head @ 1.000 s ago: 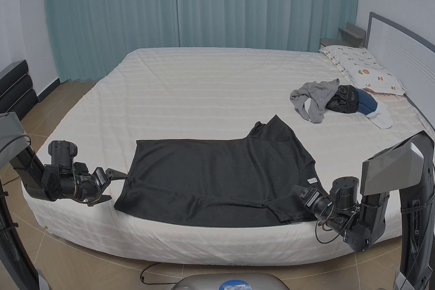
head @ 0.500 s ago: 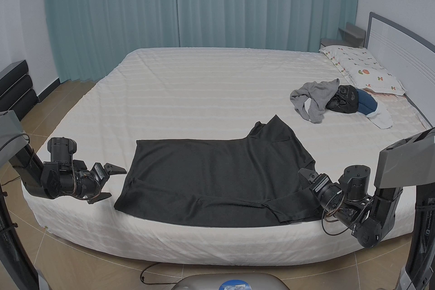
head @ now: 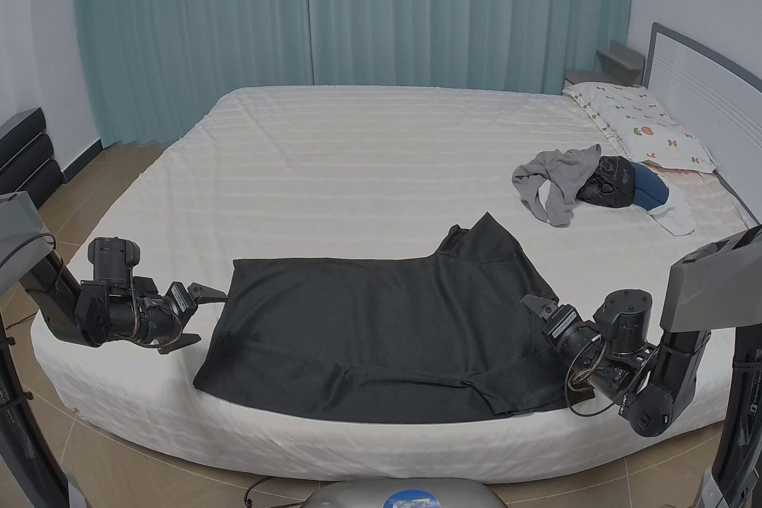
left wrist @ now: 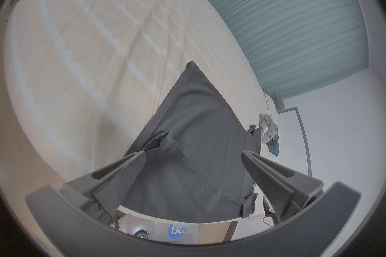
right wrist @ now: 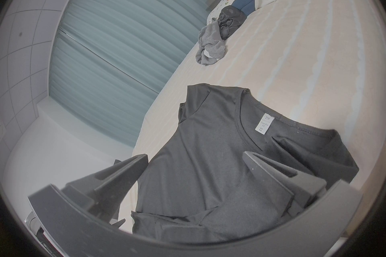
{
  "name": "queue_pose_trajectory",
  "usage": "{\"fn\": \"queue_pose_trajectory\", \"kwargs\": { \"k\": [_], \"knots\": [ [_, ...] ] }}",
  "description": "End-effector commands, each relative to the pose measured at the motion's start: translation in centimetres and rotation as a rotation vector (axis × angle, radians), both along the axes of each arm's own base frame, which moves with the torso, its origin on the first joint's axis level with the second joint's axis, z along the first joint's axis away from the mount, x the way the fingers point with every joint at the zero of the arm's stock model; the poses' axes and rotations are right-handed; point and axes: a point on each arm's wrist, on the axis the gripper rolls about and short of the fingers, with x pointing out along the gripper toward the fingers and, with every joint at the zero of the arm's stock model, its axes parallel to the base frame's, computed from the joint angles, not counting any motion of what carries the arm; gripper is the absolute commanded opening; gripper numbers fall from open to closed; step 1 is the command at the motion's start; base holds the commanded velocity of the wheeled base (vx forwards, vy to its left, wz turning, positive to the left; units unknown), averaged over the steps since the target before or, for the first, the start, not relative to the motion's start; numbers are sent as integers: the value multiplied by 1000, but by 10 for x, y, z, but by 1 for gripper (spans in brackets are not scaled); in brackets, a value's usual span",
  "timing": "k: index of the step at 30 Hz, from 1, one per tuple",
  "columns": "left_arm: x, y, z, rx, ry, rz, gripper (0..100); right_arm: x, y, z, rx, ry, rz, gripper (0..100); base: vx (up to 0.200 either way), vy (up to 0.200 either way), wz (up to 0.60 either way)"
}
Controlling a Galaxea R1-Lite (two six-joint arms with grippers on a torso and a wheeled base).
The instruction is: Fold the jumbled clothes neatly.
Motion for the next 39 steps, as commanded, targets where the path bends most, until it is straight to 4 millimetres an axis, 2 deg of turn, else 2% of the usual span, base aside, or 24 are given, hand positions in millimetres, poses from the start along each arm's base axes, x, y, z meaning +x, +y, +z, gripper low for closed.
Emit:
{"fn": "queue_pose_trajectory", "kwargs": {
  "k": [1,9,12,16,25,38,39],
  "knots": [
    [4,0,0,2,-6,-2,100,1,-1,3,5,-16,-3,100,0,0,0],
    [2,-2,-6,130,-64,-123,100,0,-1,2,6,-9,11,100,0,0,0],
    [4,-13,-19,191,-66,-217,100,0,-2,0,-5,-4,11,100,0,0,0],
    [10,-21,-33,278,-82,-239,100,0,-3,-1,-9,-1,9,100,0,0,0],
    [17,-27,-46,296,-162,-240,100,0,-2,-4,-20,7,13,100,0,0,0],
    [17,-30,-54,296,-164,-248,100,0,-2,-4,-19,5,13,100,0,0,0],
    [18,-29,-54,296,-166,-245,0,0,-2,-4,-19,5,13,100,0,0,0]
  ]
}}
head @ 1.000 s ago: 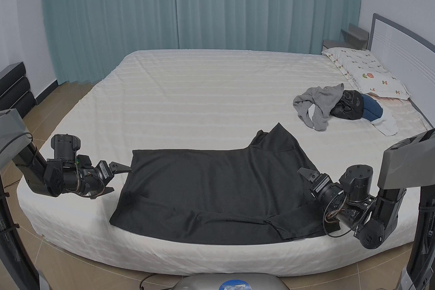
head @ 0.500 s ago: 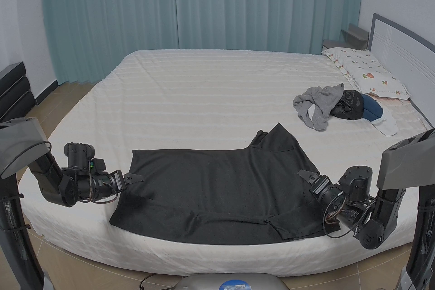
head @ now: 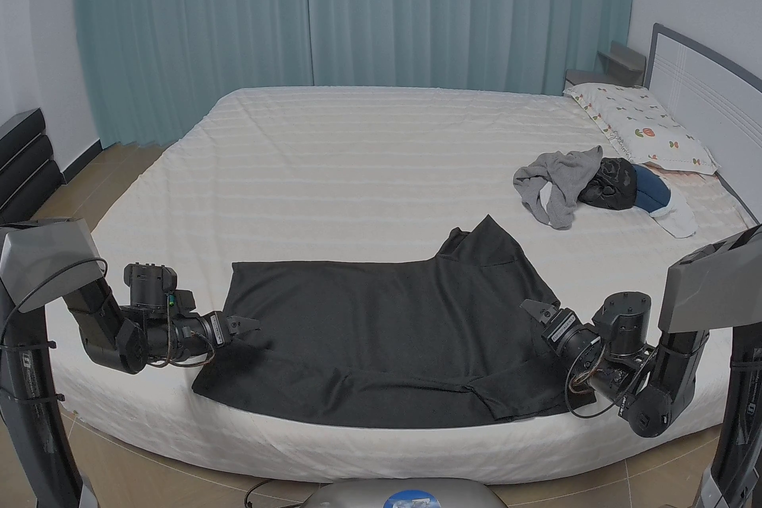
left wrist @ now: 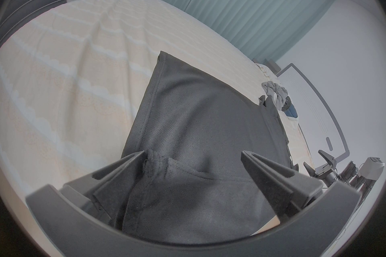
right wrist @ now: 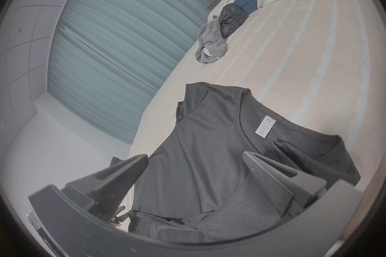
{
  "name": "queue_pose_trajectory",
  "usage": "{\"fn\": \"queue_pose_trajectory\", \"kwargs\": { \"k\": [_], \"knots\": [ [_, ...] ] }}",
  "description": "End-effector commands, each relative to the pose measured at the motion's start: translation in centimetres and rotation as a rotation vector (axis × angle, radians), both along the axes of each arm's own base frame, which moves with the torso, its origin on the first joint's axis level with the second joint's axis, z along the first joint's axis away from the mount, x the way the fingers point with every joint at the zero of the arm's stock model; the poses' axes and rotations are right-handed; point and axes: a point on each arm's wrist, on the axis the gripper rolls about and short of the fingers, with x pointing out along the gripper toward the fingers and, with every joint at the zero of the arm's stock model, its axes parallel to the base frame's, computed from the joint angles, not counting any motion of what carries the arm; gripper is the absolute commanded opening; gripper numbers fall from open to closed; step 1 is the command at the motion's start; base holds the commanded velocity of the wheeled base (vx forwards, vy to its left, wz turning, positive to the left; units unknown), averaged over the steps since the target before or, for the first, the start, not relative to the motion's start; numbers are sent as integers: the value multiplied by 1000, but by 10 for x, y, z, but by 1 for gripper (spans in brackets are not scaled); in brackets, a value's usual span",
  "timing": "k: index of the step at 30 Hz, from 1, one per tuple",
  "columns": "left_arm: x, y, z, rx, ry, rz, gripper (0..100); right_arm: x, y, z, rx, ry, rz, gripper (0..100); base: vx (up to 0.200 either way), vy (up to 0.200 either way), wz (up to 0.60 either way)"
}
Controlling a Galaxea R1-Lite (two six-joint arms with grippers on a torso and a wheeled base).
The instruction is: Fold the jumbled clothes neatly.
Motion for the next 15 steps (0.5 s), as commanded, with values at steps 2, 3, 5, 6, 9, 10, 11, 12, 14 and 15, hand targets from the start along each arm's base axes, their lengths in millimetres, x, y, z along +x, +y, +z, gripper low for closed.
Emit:
{"fn": "queue_pose_trajectory", "kwargs": {
  "k": [2,3,5,6,9,10,11,12,14,15],
  "knots": [
    [1,2,-5,-2,10,7,0,0,0,1,3,-9,0,100,0,0,0],
    [1,3,-4,-4,10,12,0,0,0,1,3,-9,0,100,0,0,0],
    [0,4,-3,-6,11,17,0,0,0,2,5,-13,0,100,0,0,0],
    [-2,5,-3,-7,16,20,0,0,0,3,5,-16,-1,100,0,0,0],
    [-8,8,-5,-6,34,30,0,0,-1,4,-8,-19,1,100,0,0,0],
    [-9,9,-5,-6,32,31,0,0,-2,4,-14,-19,1,100,0,0,0],
    [-12,12,-2,-7,23,42,0,0,-2,4,-30,-21,7,100,0,0,0],
    [-15,15,0,-7,16,51,0,-1,-2,3,-42,-23,11,100,0,0,0],
    [-18,17,3,-8,4,61,0,-2,-3,3,-57,-21,15,100,0,0,0],
    [-22,19,7,-10,-9,68,0,-2,-4,6,-67,-31,19,100,0,0,0]
  ]
}}
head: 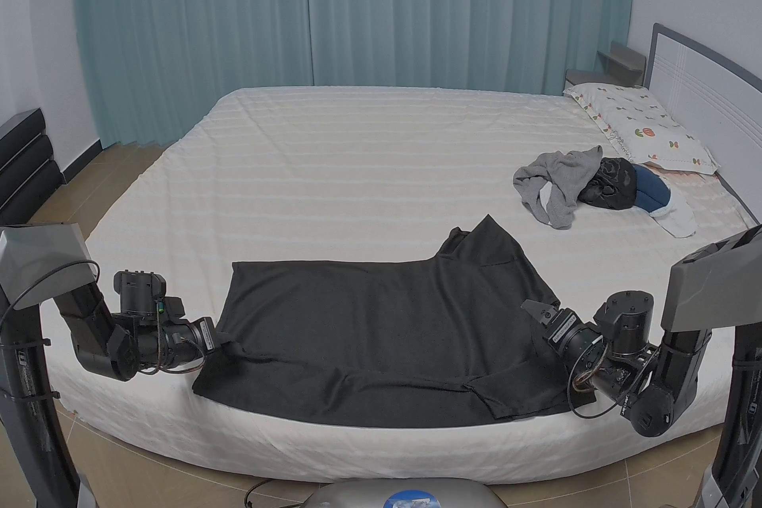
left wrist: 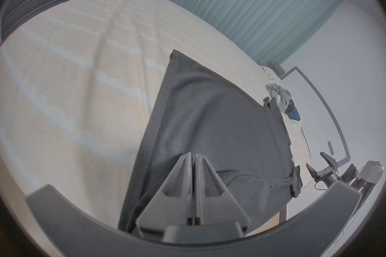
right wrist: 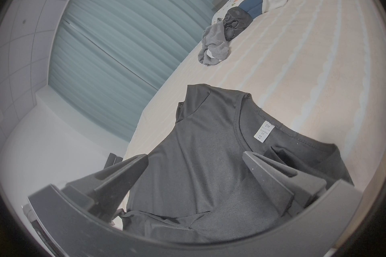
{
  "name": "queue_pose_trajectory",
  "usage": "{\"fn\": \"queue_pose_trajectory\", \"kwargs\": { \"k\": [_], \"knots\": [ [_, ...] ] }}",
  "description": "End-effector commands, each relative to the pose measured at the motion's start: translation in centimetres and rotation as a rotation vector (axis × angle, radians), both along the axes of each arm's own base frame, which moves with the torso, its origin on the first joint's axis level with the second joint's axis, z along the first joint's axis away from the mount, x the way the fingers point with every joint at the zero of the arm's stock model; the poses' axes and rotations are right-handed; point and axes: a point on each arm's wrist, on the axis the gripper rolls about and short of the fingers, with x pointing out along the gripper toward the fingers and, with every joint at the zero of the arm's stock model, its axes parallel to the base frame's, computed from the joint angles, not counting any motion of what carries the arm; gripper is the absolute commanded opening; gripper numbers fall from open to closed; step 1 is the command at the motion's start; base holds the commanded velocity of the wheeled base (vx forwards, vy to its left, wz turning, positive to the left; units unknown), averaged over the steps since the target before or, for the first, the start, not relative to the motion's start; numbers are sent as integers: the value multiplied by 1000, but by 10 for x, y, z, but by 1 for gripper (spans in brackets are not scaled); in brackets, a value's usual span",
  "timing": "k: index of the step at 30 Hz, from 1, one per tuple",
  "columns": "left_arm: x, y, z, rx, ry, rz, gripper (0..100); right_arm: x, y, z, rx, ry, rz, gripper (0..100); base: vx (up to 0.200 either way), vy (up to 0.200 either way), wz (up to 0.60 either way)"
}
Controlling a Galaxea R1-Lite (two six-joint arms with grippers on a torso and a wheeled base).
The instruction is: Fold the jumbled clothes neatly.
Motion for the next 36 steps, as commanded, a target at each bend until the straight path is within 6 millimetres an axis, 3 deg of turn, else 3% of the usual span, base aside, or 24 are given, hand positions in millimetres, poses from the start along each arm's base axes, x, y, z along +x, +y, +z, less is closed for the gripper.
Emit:
{"fn": "queue_pose_trajectory", "kwargs": {
  "k": [1,8,9,14,22,27,36],
  "knots": [
    [-10,8,12,-3,-31,27,0,0,-4,6,-27,-22,2,100,0,0,0],
    [-14,6,29,-49,-52,64,0,-3,-33,25,-117,-53,99,100,0,0,0],
    [-17,5,32,-61,-48,70,0,-3,-47,30,-128,-46,127,100,0,0,0],
    [-22,5,36,-62,-50,71,0,-3,-74,24,-168,40,211,100,0,0,0],
    [-25,6,34,-62,-38,77,0,17,-72,1,-162,101,341,100,0,0,0],
    [-26,6,35,-63,-38,78,0,33,-69,-25,-220,125,396,100,0,0,0],
    [-25,6,33,-64,-32,79,0,38,-71,-41,-247,147,418,100,0,0,0]
  ]
}}
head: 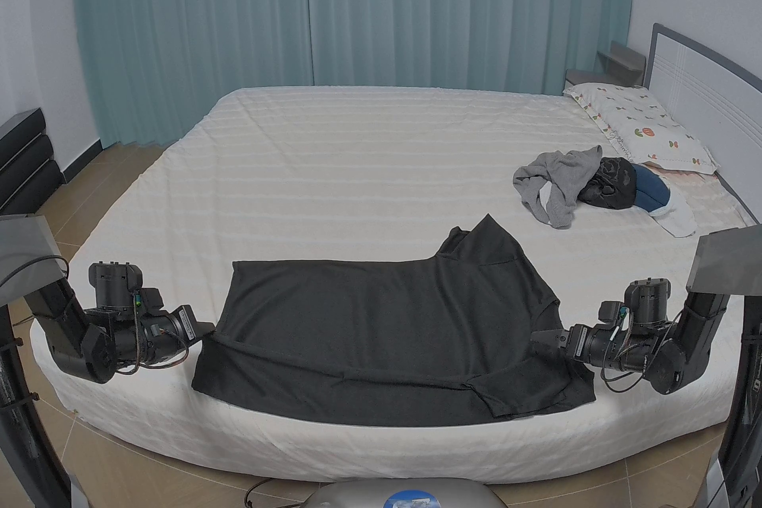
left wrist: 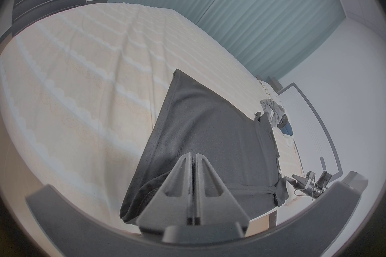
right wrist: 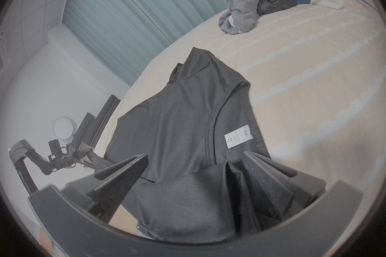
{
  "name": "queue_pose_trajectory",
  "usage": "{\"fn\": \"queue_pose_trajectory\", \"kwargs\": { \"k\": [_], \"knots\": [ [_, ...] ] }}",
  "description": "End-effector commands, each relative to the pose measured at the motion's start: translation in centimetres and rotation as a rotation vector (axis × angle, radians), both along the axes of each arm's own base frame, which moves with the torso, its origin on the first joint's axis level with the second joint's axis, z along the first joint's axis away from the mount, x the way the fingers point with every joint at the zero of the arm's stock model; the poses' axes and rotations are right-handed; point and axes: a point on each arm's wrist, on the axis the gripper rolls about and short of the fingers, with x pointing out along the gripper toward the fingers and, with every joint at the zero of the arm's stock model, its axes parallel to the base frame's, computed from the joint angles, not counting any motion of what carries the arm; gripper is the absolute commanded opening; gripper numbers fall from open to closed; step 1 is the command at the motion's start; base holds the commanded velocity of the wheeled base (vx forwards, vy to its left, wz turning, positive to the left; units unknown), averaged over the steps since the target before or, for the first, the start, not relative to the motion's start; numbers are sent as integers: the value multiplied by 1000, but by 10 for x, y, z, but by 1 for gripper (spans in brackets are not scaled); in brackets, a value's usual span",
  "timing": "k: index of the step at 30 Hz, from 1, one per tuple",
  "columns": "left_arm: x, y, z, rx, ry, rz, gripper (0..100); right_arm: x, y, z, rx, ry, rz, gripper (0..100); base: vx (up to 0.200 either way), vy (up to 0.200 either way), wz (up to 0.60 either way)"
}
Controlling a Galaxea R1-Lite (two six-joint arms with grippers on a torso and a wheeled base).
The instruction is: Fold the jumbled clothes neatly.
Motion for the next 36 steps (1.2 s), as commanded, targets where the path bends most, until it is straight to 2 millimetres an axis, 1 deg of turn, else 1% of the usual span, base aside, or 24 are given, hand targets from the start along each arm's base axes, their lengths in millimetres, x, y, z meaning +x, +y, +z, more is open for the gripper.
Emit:
{"fn": "queue_pose_trajectory", "kwargs": {
  "k": [1,14,15,21,27,30,36],
  "knots": [
    [0,0,-1,0,3,-1,0,2,-1,-14,-7,30,-1,100,0,0,0],
    [0,0,-2,-2,5,2,0,5,-3,-21,-9,40,-5,100,0,0,0],
    [0,1,-2,-2,5,3,0,4,-3,-21,-11,39,-4,0,0,0,0],
    [1,2,-1,-1,3,8,0,-2,-6,-18,-47,27,12,0,0,0,0],
    [-1,4,1,0,-2,15,0,-5,-10,-12,-46,14,2,0,0,0,0],
    [-5,4,2,1,-1,14,0,-8,-11,-7,-44,-4,0,0,0,0,0],
    [-15,8,11,8,-9,36,0,-26,-11,12,-30,-49,0,0,0,0,0]
  ]
}}
